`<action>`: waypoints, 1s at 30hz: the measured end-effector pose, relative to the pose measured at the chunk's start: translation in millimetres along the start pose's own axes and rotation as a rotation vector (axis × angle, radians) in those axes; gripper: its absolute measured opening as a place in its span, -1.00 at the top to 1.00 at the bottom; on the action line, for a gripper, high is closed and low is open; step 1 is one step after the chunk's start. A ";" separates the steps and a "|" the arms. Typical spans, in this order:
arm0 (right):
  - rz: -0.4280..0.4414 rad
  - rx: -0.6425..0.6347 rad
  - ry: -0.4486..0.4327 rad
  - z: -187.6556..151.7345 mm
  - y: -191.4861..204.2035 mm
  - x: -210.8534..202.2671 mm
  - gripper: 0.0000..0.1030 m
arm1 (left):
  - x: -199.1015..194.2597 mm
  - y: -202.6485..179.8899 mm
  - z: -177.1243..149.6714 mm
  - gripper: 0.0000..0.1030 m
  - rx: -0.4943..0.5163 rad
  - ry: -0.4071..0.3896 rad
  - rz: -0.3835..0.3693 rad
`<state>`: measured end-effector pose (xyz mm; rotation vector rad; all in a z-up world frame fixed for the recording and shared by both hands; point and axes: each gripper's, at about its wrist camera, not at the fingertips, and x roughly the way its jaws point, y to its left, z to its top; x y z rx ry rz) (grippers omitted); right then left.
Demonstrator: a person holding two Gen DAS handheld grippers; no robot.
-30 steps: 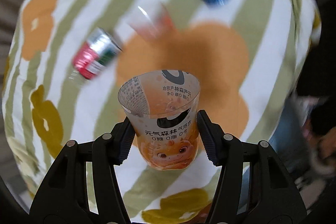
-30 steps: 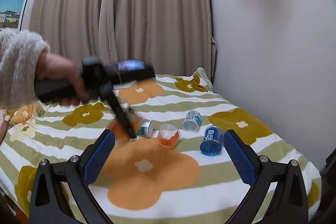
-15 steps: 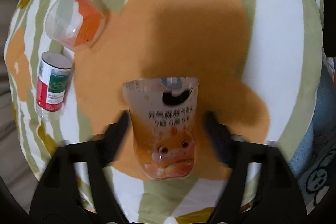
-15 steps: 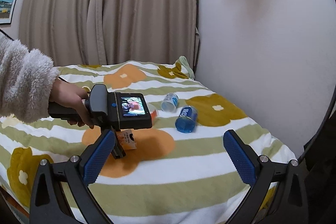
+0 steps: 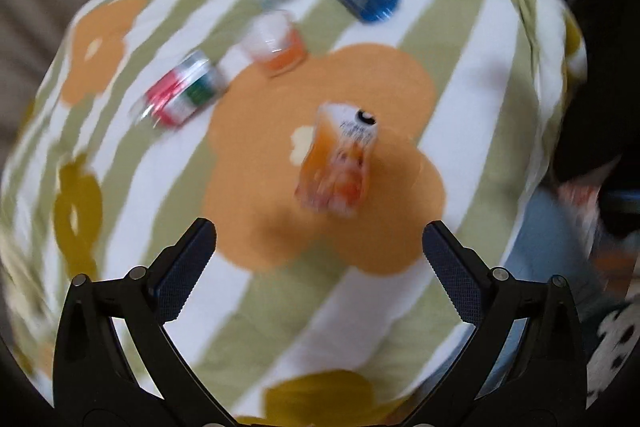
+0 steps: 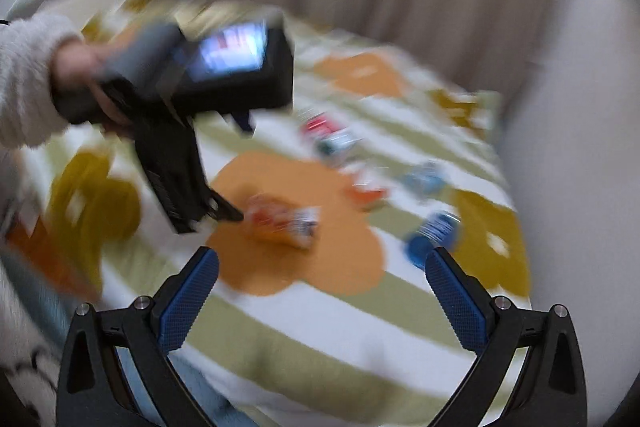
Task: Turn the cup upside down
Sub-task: 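Lower the bottle onto the bed and open the left tool, then close the right tool around the orange-labelled bottle's body, then turn the bottle cap-down with the right tool and lower it onto the bed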
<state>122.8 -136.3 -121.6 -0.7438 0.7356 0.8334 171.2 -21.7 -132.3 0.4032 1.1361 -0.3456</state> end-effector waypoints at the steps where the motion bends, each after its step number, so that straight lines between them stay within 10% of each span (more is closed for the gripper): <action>1: 0.014 -0.077 0.038 9.4 3.1 15.8 -0.99 | -5.3 3.1 -12.6 -0.99 -0.047 -0.029 0.009; 7: 0.083 -0.618 0.325 33.4 41.3 136.9 -0.99 | -22.8 13.7 -87.7 -0.99 -0.355 -0.141 -0.067; 11: 0.104 -0.757 0.377 31.1 51.6 175.8 -0.96 | -32.9 19.0 -124.5 -0.99 -0.446 -0.177 -0.020; 17: 0.138 -0.932 0.479 27.3 65.0 212.2 -0.28 | -29.1 46.3 -152.7 -0.99 -0.583 -0.191 -0.066; 22: 0.168 -0.764 0.557 45.4 50.0 218.6 -0.09 | -28.6 52.9 -155.4 -0.99 -0.583 -0.209 -0.067; 30: 0.308 0.297 0.704 96.0 -62.3 226.7 -0.10 | -44.8 62.1 -159.3 -0.99 -0.597 -0.292 -0.102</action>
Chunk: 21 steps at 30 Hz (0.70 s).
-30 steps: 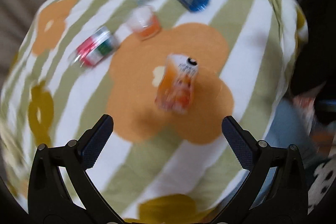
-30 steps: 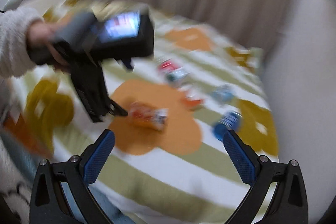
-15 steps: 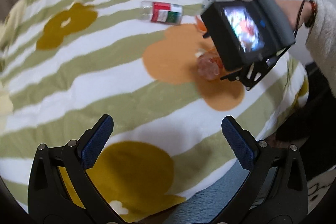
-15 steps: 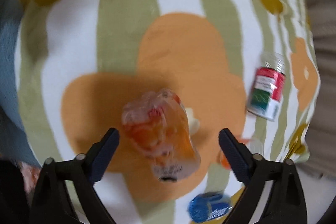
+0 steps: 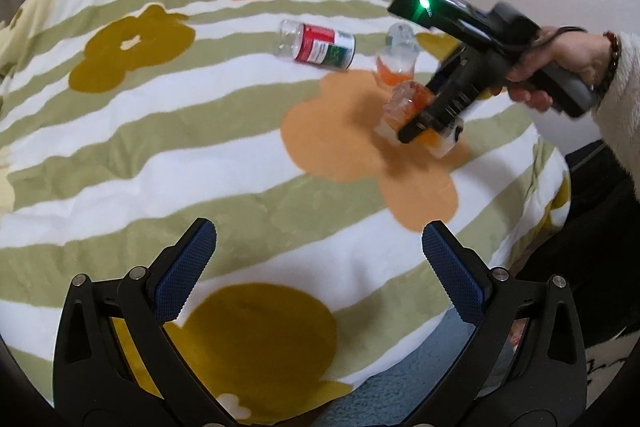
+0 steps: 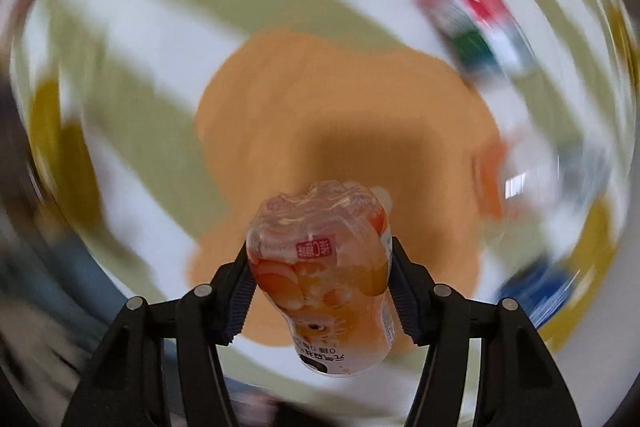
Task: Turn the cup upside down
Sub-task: 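Turn the bottle cap-down with the right tool and lower it onto the bed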
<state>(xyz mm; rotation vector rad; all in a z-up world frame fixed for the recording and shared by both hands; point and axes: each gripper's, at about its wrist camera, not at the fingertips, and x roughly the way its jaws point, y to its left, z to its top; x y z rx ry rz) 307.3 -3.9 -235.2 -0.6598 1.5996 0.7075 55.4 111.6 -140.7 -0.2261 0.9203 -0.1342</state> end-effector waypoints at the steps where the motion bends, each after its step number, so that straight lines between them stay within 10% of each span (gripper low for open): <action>1: 0.025 0.067 0.009 1.7 -8.5 2.2 -0.10 | -0.8 0.0 -0.5 -0.99 -0.002 -0.004 -0.008; 7: 0.077 0.249 0.044 5.6 -35.9 30.9 -0.10 | -6.7 -2.0 -9.1 -0.99 -0.001 -0.003 -0.023; 21: 0.035 0.206 0.054 10.2 -30.0 28.7 -0.13 | -13.3 -3.0 -12.9 -0.99 -0.001 -0.013 -0.026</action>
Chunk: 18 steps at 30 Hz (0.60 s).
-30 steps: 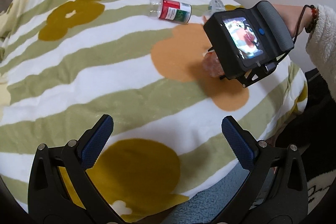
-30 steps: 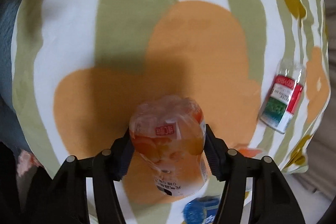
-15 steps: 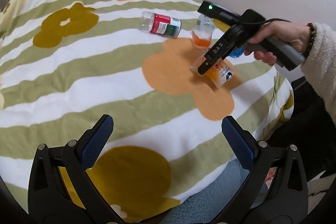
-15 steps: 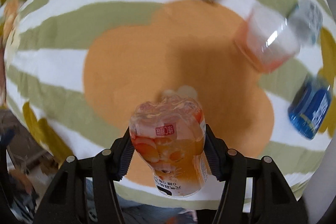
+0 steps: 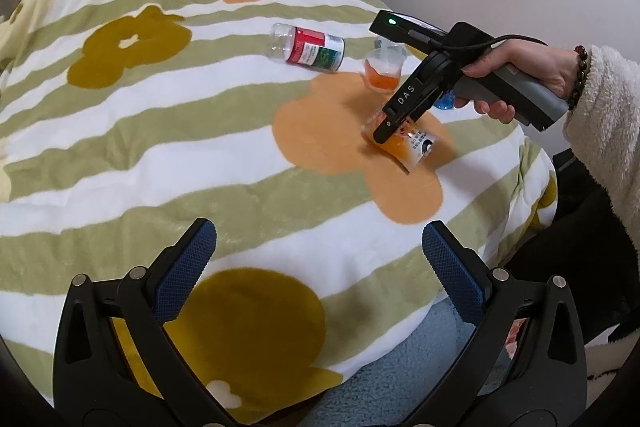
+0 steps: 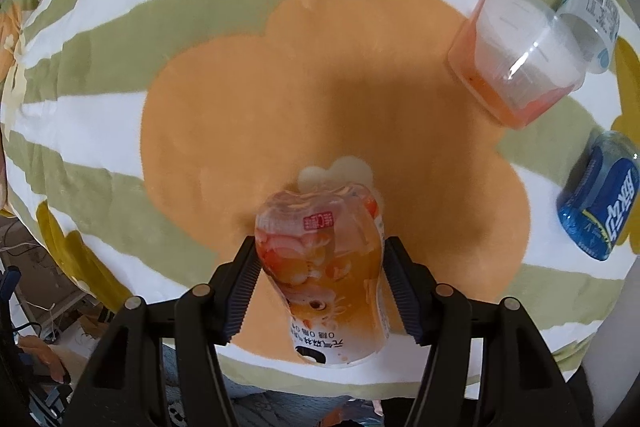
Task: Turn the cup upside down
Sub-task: 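Turn the bottle cap-down with the right tool and lower it onto the bed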
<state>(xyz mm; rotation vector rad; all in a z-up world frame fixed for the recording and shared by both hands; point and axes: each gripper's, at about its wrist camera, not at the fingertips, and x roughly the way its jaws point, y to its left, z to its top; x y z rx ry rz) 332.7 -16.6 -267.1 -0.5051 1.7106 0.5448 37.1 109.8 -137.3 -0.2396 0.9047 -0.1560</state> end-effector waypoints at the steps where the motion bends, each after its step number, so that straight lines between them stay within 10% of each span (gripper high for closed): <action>1: -0.003 -0.009 -0.002 0.6 0.4 0.2 -0.13 | -0.4 0.1 -0.4 -0.99 0.001 0.000 -0.002; 8: -0.003 -0.020 -0.104 -25.2 33.9 -7.8 -0.10 | -1.7 -1.3 -0.6 -0.99 0.006 -0.005 0.003; 15: 0.086 0.010 -0.852 -138.6 26.5 -53.9 -0.10 | -7.9 -10.8 7.4 -0.99 0.034 -0.078 0.013; 18: 0.162 0.057 -1.039 -165.1 16.0 -27.6 -0.10 | -5.7 -16.7 15.5 -0.99 0.037 -0.098 0.018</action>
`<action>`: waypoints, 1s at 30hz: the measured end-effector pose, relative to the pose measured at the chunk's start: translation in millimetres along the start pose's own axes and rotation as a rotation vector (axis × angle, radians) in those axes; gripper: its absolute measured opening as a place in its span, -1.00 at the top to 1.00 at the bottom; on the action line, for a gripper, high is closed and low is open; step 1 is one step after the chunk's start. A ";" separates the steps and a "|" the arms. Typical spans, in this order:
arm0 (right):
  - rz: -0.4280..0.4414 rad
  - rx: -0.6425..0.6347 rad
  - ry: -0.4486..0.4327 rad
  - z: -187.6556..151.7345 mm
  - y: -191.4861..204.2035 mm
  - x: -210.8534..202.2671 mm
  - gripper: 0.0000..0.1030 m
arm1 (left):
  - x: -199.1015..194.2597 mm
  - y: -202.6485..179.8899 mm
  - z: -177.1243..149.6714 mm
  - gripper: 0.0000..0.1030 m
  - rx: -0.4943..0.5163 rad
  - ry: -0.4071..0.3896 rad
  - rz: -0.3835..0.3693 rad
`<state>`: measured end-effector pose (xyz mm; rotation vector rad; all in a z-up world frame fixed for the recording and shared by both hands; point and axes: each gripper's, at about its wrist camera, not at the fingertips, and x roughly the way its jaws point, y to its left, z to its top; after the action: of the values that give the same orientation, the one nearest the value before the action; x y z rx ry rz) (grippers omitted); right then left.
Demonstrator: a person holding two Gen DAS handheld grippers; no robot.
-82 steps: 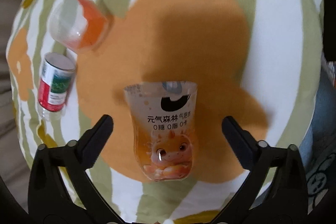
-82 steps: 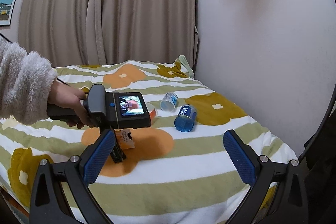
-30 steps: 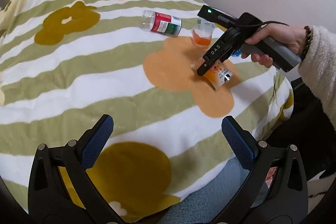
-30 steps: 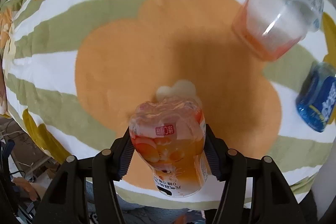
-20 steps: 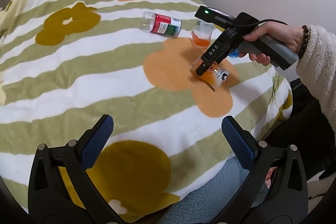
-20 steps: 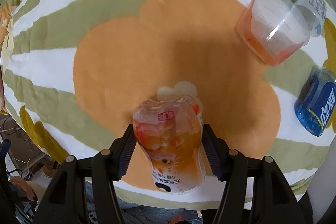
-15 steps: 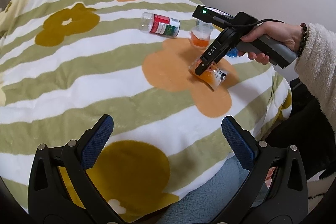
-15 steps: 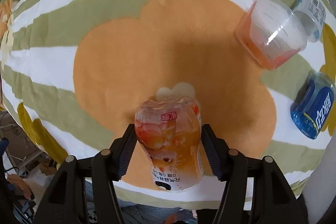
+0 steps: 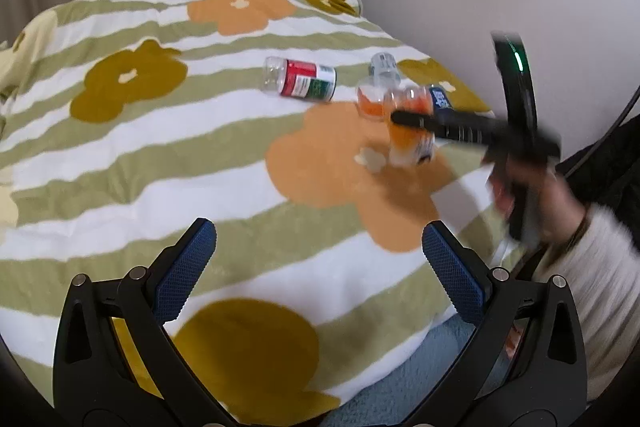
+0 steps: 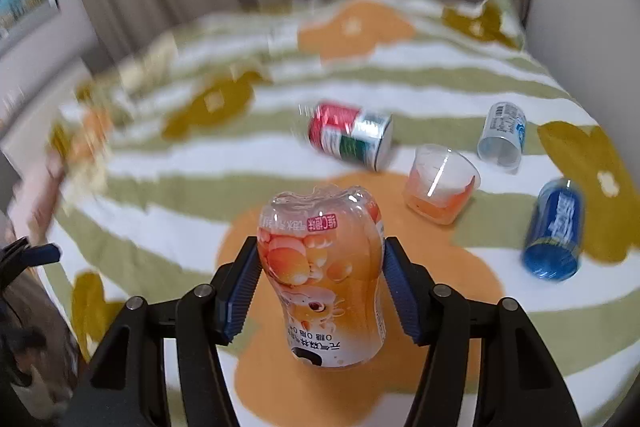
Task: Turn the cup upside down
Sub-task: 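Turn the bottle cap-down with the right tool and lower it onto the bed, then open the right tool, leaving the bottle standing on its cap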
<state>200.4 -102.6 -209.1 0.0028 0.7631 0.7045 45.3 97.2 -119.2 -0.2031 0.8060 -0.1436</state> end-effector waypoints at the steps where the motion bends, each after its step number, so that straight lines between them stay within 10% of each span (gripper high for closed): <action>1: -0.008 0.018 -0.039 -10.3 -4.8 1.9 -0.10 | 1.2 -1.6 2.1 -0.99 -0.004 -0.002 -0.005; 30: -0.079 -0.111 -0.111 -52.4 -25.8 -0.6 -0.10 | 41.8 -53.8 16.7 -0.99 0.129 0.073 0.031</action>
<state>181.9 -135.6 -253.5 -0.0878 0.6143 0.6649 83.4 38.5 -124.6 -0.0634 0.8686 -0.1740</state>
